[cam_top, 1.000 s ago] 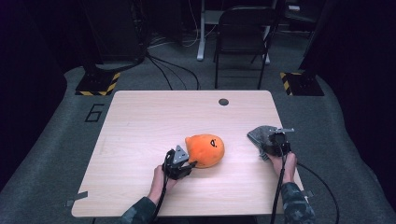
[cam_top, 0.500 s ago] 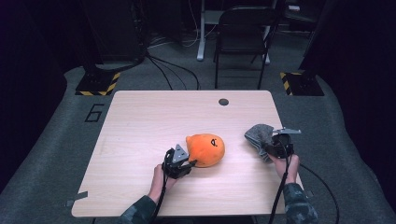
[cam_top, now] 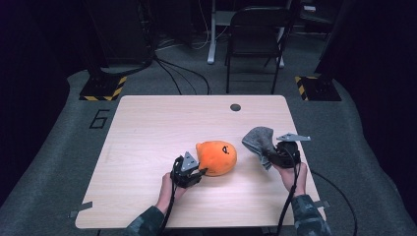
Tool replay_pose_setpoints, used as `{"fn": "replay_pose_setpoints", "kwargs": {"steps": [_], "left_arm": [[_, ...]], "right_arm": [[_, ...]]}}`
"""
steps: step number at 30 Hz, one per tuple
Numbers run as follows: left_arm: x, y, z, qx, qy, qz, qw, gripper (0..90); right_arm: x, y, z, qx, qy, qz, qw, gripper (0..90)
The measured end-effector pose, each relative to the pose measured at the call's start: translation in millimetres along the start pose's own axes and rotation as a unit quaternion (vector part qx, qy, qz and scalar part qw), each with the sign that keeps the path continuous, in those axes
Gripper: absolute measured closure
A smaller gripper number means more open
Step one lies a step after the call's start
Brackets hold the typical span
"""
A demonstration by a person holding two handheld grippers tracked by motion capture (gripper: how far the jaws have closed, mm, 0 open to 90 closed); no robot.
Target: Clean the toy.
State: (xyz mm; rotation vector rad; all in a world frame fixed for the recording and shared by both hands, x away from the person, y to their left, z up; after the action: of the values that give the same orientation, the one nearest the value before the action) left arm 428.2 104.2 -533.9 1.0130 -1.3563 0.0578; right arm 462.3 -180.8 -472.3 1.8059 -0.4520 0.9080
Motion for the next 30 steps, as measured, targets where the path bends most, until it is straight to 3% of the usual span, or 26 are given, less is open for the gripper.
{"fn": "replay_pose_setpoints", "kwargs": {"steps": [6, 9, 18, 22, 30], "left_arm": [[1.8, -0.5, -0.2, 0.002, -0.005, 0.001, 1.0, 70.0], [2.1, -0.5, -0.3, 0.002, -0.007, 0.002, 1.0, 70.0], [6.1, -1.1, 0.9, 0.005, -0.011, 0.012, 0.9999, 71.3], [8.3, -1.5, 0.6, 0.006, -0.011, 0.017, 0.9998, 71.9], [15.8, -5.4, 2.7, 0.004, -0.023, 0.027, 0.9994, 72.8]], "right_arm": [[7.3, 4.0, -31.7, 0.023, 0.031, 0.004, 0.9993, 72.1], [12.0, 6.7, -44.5, 0.037, 0.034, 0.009, 0.9987, 72.1], [22.4, 0.8, -90.6, 0.071, 0.087, 0.005, 0.9937, 72.0], [22.6, -4.9, -106.5, 0.075, 0.106, -0.003, 0.9915, 71.9], [26.4, -17.7, -130.1, 0.079, 0.123, -0.007, 0.9893, 71.7]]}}
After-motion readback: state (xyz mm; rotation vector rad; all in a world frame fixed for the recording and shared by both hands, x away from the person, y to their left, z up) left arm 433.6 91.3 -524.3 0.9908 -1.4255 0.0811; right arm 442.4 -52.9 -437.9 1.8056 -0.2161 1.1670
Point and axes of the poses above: each handheld gripper's, and its own axes: y roughly backward along the jaws, x roughly out of its top, z roughly to its right, the point moved 6 cm from there along -y, roughly forward along the jaws, and after that the axes turned 7 degrees about -y, right-handed, at the moved point
